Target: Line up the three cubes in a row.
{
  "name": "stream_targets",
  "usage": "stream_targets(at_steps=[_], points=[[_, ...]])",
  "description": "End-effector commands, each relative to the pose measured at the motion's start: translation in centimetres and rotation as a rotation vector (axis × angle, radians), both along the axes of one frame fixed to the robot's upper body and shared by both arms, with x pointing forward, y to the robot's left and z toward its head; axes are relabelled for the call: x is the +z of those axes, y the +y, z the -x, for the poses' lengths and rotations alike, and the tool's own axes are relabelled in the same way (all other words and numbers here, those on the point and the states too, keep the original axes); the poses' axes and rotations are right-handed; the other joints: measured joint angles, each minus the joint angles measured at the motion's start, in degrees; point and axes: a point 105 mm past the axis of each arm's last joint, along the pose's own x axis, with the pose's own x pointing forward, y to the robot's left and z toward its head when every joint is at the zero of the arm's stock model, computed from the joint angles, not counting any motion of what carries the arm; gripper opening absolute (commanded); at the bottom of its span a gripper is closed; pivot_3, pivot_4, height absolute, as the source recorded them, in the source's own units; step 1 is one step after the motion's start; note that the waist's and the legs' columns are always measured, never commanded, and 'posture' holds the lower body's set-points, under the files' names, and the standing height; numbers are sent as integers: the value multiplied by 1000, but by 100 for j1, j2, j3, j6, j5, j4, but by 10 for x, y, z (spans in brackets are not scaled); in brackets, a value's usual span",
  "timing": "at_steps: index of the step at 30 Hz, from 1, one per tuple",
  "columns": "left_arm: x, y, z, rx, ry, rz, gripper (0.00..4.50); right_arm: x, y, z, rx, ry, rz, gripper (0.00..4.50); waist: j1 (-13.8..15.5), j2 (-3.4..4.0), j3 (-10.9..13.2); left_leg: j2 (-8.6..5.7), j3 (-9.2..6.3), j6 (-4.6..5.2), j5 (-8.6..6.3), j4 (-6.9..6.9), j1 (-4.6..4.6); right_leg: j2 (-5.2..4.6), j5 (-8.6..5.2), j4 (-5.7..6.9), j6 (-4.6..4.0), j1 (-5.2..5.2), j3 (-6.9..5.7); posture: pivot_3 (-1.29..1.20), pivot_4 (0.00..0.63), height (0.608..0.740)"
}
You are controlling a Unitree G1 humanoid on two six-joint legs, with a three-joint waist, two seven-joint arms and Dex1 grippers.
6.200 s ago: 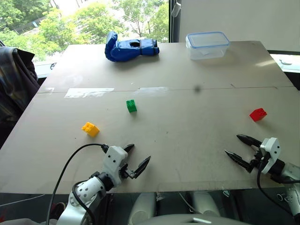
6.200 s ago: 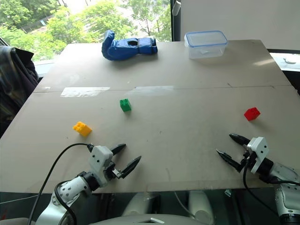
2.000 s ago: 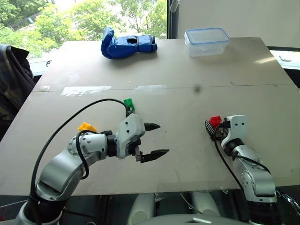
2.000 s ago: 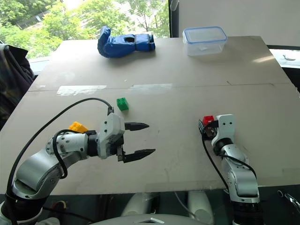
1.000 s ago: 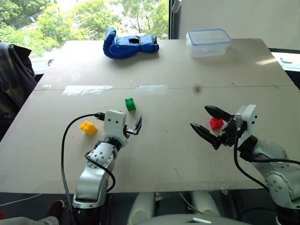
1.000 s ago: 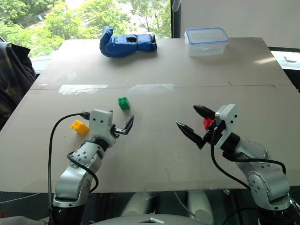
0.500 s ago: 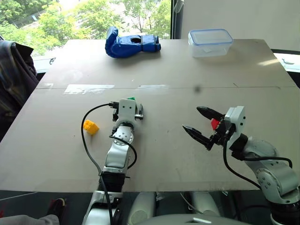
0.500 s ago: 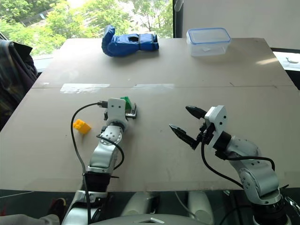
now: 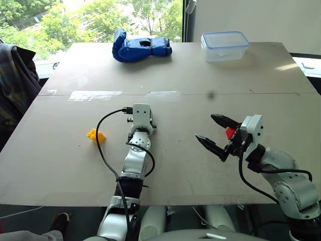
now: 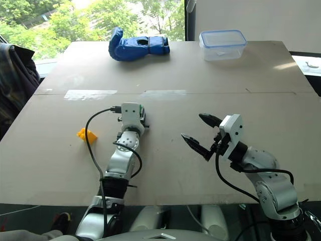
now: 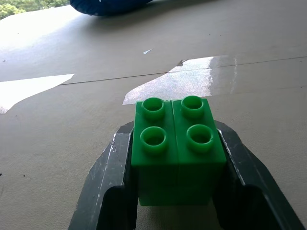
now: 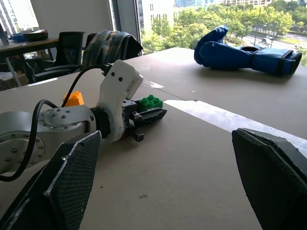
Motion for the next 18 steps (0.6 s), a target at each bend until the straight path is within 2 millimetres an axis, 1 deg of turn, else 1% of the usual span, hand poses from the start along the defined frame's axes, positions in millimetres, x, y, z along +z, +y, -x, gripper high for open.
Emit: stream_targets(at_steps=[1,2,6,8,9,10,11,12,14,16,18], points=[[0,-16,6,-133,-17,-4,1337,5,-10,2,-11,-37,9,4500,-4,0,0,0,0,0,0,0,0,0,0,-1,0,0,0,0,150,740],[1,-22,7,-189,-19,6,1337,4,-14,2,-17,-35,15,4500,2,0,0,0,0,0,0,0,-1,0,0,-1,0,0,0,0,150,740],[9,-51,17,-504,-40,72,1337,7,-28,4,0,-42,2,4500,28,1,0,-1,-2,0,1,1,0,-1,0,-1,0,3,-5,0,150,740],[14,-76,33,-800,-38,93,1337,6,-40,8,19,-24,-13,4500,23,1,0,-1,-2,0,1,1,-1,-1,0,-1,0,3,-5,0,150,740],[15,-85,40,-933,-28,87,1337,4,-46,9,25,-22,-11,4500,25,1,0,-1,-3,0,1,1,-2,0,0,-2,-1,3,-6,0,150,740],[13,-92,44,-1047,-2,70,1337,2,-51,10,31,-28,1,4500,22,1,1,-2,-5,0,1,1,-4,0,-1,-4,-1,3,-9,0,150,740],[11,-96,47,-1127,22,50,1337,1,-55,11,34,-30,9,4500,19,1,1,-3,-4,0,1,1,-6,1,-1,-6,-1,3,-10,0,150,740],[10,-97,48,-1173,37,39,1337,0,-58,11,36,-33,15,4500,10,1,1,-6,-4,1,1,1,-6,2,-1,-6,-1,4,-11,0,150,740],[7,-105,50,-1320,73,-32,1337,-4,-69,11,22,-32,32,4500,-15,1,1,-8,-2,3,0,4,-1,7,0,-2,-1,6,-10,0,150,740],[4,-117,52,-1497,124,-107,1337,-9,-84,14,-3,-39,51,4500,-17,1,2,-8,-2,23,-12,5,8,9,-1,0,-1,15,-10,0,150,740],[2,-129,52,-1617,151,-169,1337,-12,-97,17,-38,-52,64,4500,-16,1,2,-11,3,26,-13,13,6,13,-1,-7,-1,25,-20,0,150,740]])
